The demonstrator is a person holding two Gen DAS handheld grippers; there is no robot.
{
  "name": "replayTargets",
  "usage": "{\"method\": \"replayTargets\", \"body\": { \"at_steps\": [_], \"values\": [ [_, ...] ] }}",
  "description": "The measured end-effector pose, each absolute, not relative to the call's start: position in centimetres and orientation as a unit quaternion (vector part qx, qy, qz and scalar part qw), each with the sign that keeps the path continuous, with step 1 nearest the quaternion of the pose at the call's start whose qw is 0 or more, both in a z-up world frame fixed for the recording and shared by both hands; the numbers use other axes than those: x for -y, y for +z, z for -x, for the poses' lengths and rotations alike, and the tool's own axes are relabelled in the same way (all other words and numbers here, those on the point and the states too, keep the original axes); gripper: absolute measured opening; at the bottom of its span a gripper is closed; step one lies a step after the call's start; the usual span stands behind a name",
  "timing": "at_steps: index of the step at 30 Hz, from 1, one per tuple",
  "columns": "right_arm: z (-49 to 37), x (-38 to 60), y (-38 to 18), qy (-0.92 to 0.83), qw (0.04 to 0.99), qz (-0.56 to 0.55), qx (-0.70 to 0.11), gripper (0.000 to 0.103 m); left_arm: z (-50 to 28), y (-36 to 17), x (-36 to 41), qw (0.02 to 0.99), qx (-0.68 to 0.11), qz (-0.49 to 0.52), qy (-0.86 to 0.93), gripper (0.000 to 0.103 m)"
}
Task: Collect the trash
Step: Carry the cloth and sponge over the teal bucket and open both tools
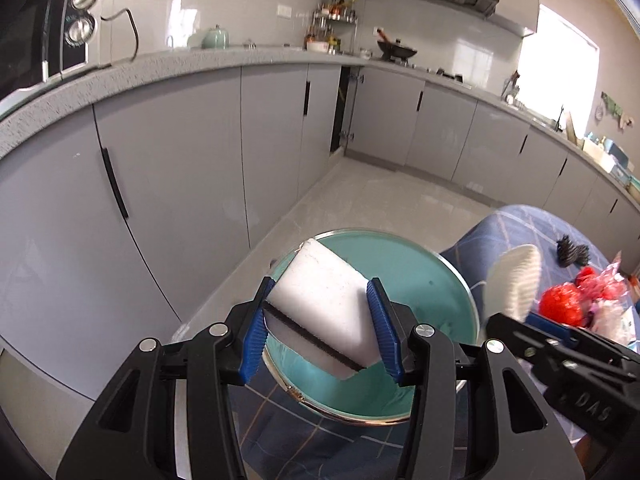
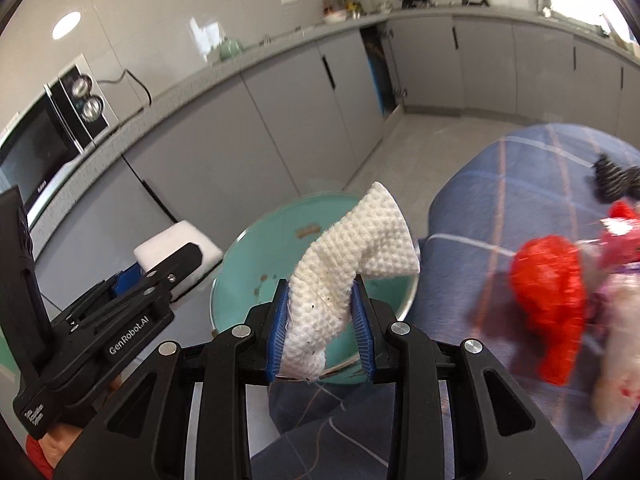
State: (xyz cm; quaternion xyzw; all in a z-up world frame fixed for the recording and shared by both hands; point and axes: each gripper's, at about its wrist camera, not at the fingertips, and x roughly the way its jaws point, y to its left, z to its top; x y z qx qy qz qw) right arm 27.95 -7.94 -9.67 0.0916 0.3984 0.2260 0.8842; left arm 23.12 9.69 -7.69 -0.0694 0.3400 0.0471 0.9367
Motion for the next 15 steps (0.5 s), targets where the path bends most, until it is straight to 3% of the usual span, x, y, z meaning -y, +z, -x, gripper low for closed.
{"method": "replayTargets", "body": {
  "at_steps": [8, 11, 15],
  "values": [
    [-30.5, 6.7, -12.4, 0.234, 0.863, -0.084, -0.44, 0.034, -25.0, -10.7, -10.0, 0.926, -0.37, 0.06, 0.043, 0.048],
    [-30.9, 6.4, -12.9, 0.241, 0.857, -0.084, -0.447, 0.04, -25.4, -11.5, -10.2, 0.922, -0.38, 0.059, 0.044, 0.049],
    [-31.0, 6.6, -12.9, 0.243, 0.859, -0.088, -0.441, 0.059, -25.6, -12.0, -10.8, 0.919, -0.387, 0.062, 0.05, 0.055]
  ]
}}
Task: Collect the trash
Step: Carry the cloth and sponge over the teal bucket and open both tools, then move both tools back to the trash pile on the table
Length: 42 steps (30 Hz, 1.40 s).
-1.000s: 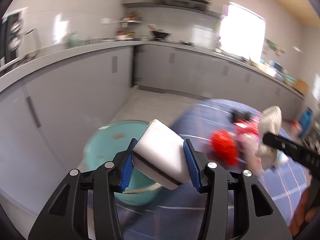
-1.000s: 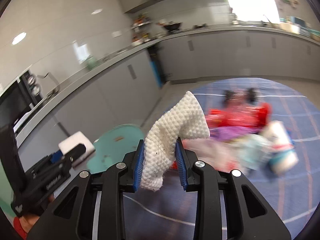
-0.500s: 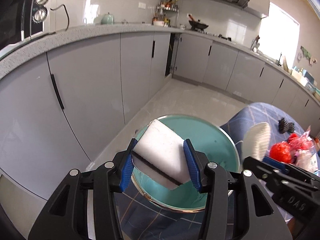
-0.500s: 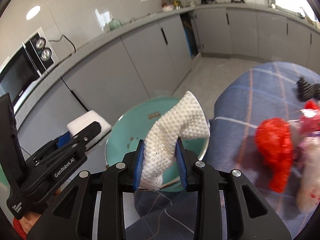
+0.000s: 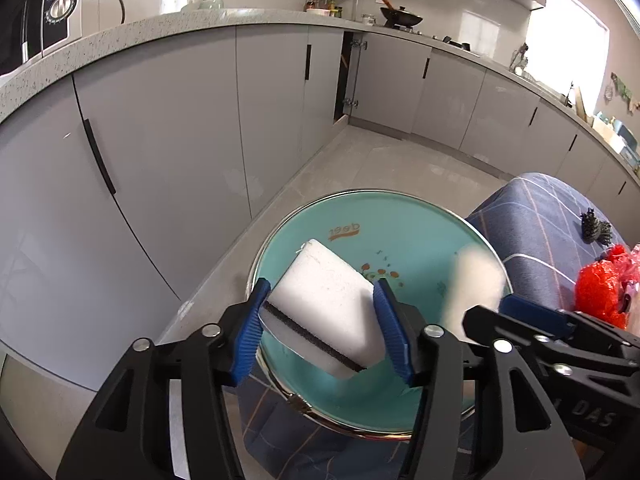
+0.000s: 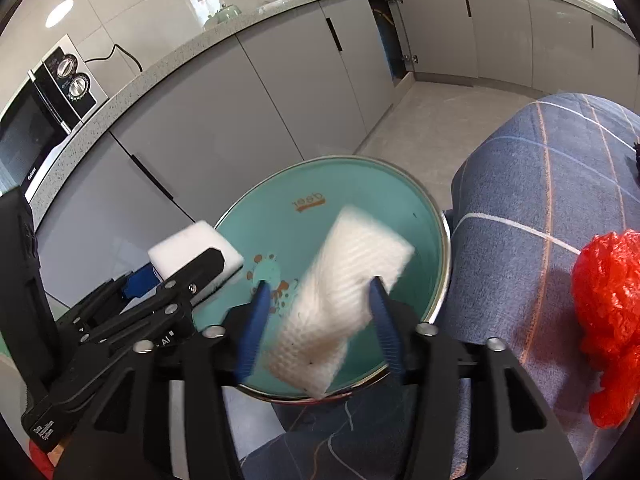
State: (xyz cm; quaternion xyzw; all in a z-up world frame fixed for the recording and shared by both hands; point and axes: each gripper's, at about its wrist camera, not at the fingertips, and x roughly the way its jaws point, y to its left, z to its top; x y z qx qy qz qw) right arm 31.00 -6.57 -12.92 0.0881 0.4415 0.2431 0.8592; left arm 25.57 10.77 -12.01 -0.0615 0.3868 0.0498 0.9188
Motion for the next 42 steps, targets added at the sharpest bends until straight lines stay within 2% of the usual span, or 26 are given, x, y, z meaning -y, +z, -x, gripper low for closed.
{"method": "replayTargets", "body": {
  "at_steps": [2, 6, 8, 14, 31, 42],
  "values": [
    [-30.7, 7.2, -12.5, 0.242, 0.864, -0.093, -0.432, 0.061, -25.5, -11.9, -10.8, 0.919, -0.385, 0.057, 0.058, 0.067],
    [-29.7, 8.7, -11.4, 0.224, 0.879, -0.097, -0.409, 0.061, -25.0, -11.5, -10.8, 0.922, -0.378, 0.047, 0.073, 0.075],
    [-29.2, 9.2, -10.8, 0.217, 0.886, -0.099, -0.398, 0.061, -24.8, -11.0, -10.7, 0.923, -0.374, 0.042, 0.082, 0.085],
    [-26.2, 11.4, -8.5, 0.188, 0.911, -0.096, -0.354, 0.064, -23.4, -9.1, -9.6, 0.93, -0.354, 0.033, 0.091, 0.095],
    [-20.5, 20.2, -7.1, 0.099, 0.938, -0.123, -0.307, 0.064, -20.4, -6.5, -1.6, 0.942, -0.333, -0.01, 0.036, 0.097],
    [-17.6, 25.5, -8.3, 0.043, 0.94, -0.137, -0.309, 0.064, -19.6, -7.2, 3.5, 0.939, -0.343, -0.02, -0.02, 0.097]
  ]
}}
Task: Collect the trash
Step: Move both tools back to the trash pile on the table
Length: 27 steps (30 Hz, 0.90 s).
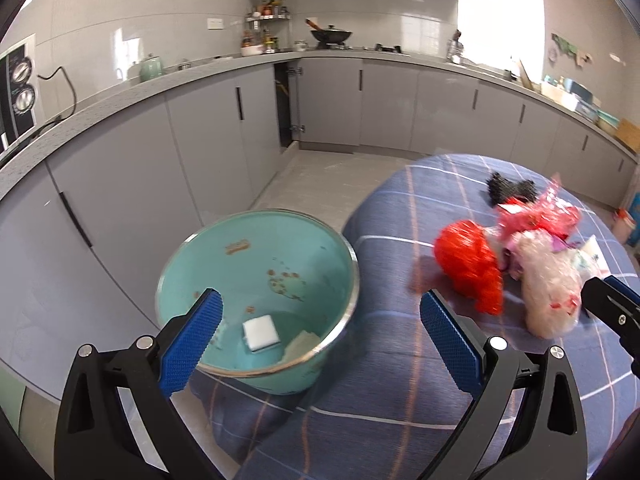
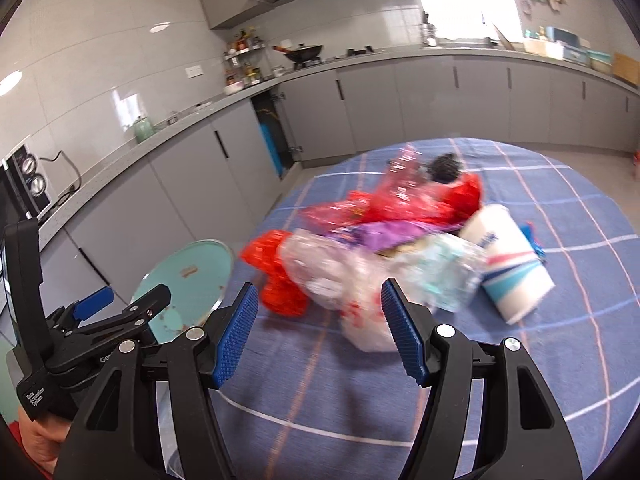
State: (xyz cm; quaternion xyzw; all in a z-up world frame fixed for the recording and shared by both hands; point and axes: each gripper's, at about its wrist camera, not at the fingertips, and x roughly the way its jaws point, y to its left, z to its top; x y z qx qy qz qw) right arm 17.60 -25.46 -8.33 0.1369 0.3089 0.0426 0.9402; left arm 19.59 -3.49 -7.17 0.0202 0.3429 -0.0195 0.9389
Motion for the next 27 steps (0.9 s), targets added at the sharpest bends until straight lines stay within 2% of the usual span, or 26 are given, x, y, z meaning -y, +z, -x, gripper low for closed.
{"method": "replayTargets", "body": {
  "at_steps": [16, 23, 27],
  "values": [
    [-15.5, 32.1, -10.4, -0.027, 0.935, -0.163, -0.314, 0.064, -18.4, -8.1, 11.5, 0.93, -0.347, -0.043, -0.112, 0.095],
    [-14.6, 35.0, -10.4, -0.057, 0.935, -0.175, -0.304, 0.063, -18.5, -7.6, 15.8, 0.926, -0.338, -0.057, -0.159, 0.085],
    [-14.4, 36.5, -10.8, -0.072, 0.933, -0.178, -0.304, 0.063, -18.9, -7.8, 17.9, 0.922, -0.342, -0.056, -0.17, 0.085]
  ]
}}
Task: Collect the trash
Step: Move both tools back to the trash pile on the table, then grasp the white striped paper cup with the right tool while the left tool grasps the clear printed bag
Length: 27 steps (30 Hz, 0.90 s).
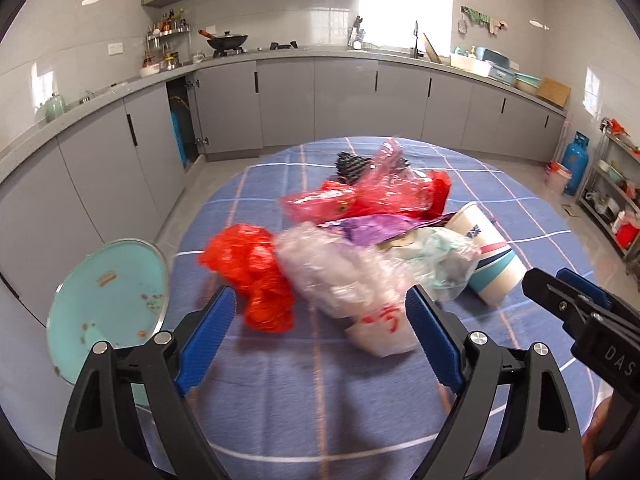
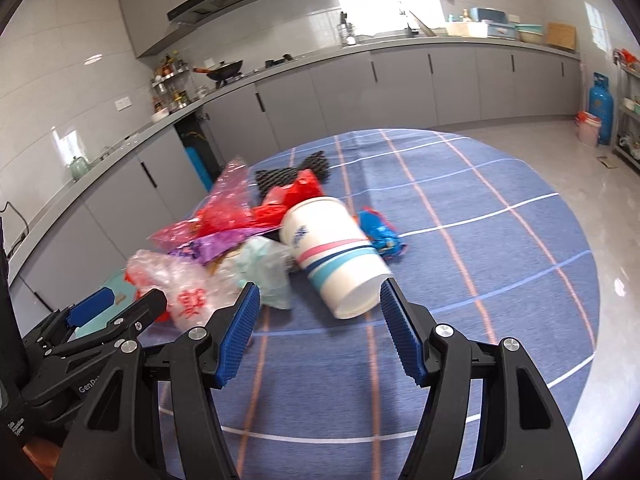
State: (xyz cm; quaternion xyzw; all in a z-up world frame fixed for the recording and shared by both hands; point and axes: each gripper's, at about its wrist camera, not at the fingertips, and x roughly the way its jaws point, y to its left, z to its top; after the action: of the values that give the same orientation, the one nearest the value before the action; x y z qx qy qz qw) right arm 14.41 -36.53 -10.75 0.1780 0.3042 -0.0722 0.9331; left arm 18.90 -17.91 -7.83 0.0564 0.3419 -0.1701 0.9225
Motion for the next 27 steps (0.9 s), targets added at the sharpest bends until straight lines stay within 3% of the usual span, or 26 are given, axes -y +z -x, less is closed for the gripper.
{"method": "replayTargets", "body": {
  "at_steps": [15, 23, 27],
  "values": [
    [-19.0, 39.8, -13.2, -0.037, 0.915, -0.181, -0.358, 0.063, -20.8, -10.3, 21.3, 0.909, -0.38, -0.049, -0.162, 0.083],
    [-20.5, 39.3, -14.2, -0.015, 0.908, -0.177, -0.379, 0.063, -20.5, -10.6, 21.4, 0.903, -0.377, -0.033, -0.203, 0.037],
    [-20.4, 38.7, -14.3, -0.009, 0.909, -0.169, -0.382, 0.057, -20.2, -10.0, 20.6, 0.905, -0.369, -0.028, -0.212, 0.029]
  ]
}}
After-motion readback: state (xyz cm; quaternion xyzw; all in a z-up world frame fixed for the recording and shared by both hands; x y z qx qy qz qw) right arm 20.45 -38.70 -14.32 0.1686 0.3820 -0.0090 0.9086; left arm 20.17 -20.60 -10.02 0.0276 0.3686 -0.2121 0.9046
